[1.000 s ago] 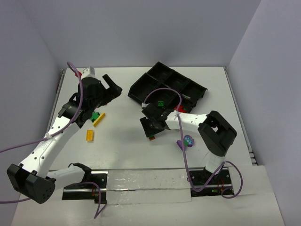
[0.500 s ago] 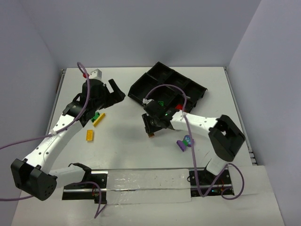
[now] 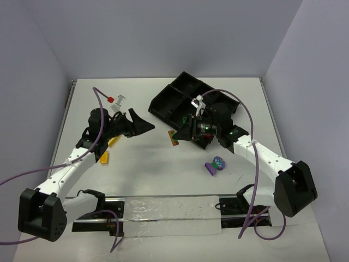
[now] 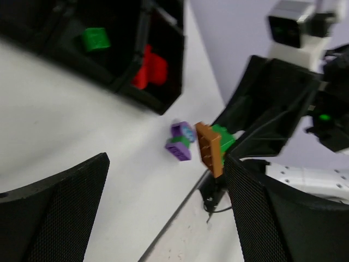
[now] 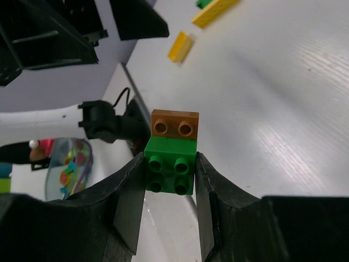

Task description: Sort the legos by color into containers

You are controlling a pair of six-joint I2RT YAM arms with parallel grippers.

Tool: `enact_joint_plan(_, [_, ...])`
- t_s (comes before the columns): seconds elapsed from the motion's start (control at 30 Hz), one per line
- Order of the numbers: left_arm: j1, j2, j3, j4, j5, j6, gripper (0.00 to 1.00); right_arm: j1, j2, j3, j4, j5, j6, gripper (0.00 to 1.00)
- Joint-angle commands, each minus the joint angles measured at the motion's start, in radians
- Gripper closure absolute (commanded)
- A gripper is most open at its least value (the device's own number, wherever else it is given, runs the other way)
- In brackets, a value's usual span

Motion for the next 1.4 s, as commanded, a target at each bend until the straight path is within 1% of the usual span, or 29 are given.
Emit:
enact_joint_plan(0.0, [0.023, 0.012, 0.002, 0.324, 0.288, -0.103, 0.07, -0.013, -0.049, -0.029, 0.23, -0.223, 0.113, 0.89])
enact_joint_plan(0.07, [0.026, 0.043, -0.001, 0.422, 0.368, -0.136, 0.09, -0.015, -0.056, -0.032, 0.263, -0.243, 0.139, 0.89])
enact_joint_plan(0.13, [0.026, 0.067, -0.001, 0.45, 0.427, -0.146, 0.1, -0.017, -0.059, -0.034, 0.302, -0.27, 0.157, 0.88])
enact_joint_plan(0.43, [0.004, 0.067, 0.018, 0.453, 0.518, -0.11, 0.13, -0.015, -0.038, -0.025, 0.374, -0.314, 0.216, 0.87])
enact_joint_plan(0.6, [-0.027, 0.069, 0.035, 0.453, 0.528, -0.105, 0.14, -0.006, -0.014, -0.01, 0.39, -0.323, 0.229, 0.87])
enact_joint_plan(0.7, [-0.046, 0.094, 0.05, 0.456, 0.536, -0.115, 0.19, 0.008, -0.005, 0.005, 0.391, -0.327, 0.226, 0.87])
enact_joint_plan(0.8, [-0.057, 0.12, 0.054, 0.463, 0.545, -0.118, 0.2, 0.015, -0.005, 0.013, 0.391, -0.331, 0.226, 0.87])
enact_joint_plan(0.87, [-0.064, 0.131, 0.05, 0.505, 0.553, -0.14, 0.21, 0.018, -0.002, 0.018, 0.388, -0.332, 0.223, 0.87])
enact_joint_plan(0.93, [-0.068, 0.132, 0.045, 0.54, 0.561, -0.16, 0.21, 0.022, -0.004, 0.02, 0.388, -0.339, 0.223, 0.86])
enact_joint_plan(1.23, [-0.105, 0.159, 0.058, 0.557, 0.553, -0.171, 0.21, 0.043, -0.002, 0.026, 0.404, -0.352, 0.224, 0.86])
enact_joint_plan(1.37, [-0.12, 0.16, 0.063, 0.57, 0.542, -0.179, 0.27, 0.049, 0.002, 0.026, 0.409, -0.351, 0.227, 0.86])
